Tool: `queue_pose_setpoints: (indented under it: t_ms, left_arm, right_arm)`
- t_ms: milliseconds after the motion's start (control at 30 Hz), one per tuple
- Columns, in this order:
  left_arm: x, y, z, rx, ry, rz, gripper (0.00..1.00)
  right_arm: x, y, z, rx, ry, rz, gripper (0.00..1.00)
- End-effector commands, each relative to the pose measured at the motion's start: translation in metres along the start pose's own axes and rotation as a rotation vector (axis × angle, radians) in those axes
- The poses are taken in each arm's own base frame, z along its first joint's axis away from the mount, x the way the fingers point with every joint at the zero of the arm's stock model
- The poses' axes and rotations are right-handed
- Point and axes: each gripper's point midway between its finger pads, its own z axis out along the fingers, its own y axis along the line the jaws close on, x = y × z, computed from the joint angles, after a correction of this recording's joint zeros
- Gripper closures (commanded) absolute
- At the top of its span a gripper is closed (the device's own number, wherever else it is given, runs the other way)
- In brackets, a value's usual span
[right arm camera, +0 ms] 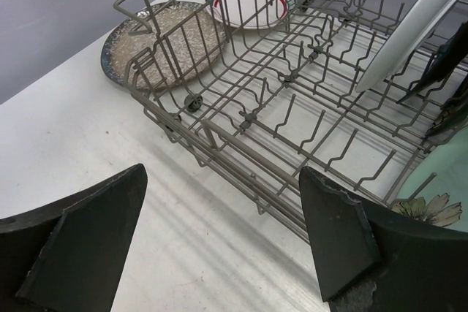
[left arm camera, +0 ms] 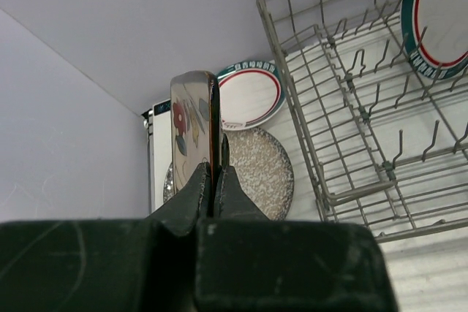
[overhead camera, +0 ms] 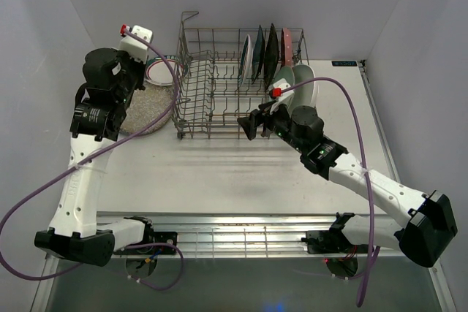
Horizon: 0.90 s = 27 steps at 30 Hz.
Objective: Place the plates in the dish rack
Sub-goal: Insert the plate into the dish rack.
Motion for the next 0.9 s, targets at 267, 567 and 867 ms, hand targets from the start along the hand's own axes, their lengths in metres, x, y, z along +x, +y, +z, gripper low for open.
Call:
queue_pose_setpoints:
  t_ms: [267,567,867]
  left_arm:
    - [-0.133,0.026,-0.053,-0.001,-0.438,-0.107,1.00]
    - [-0.170,0.011,-0.063,0.124,-0.570,-0.199,1.00]
    - [-0.191,-0.002,-0.047,0.231,-0.598,-0.335,1.00]
  right_arm:
    - [-0.033,0.022,0.013,-0.115,-0.091,-0.002,0.10]
    - [-0.033,0.039,0.013,-0.215,-0.109,-0.010,0.10]
    - [-0.035,0.056,0.006,-0.317,-0.160,-0.020,0.10]
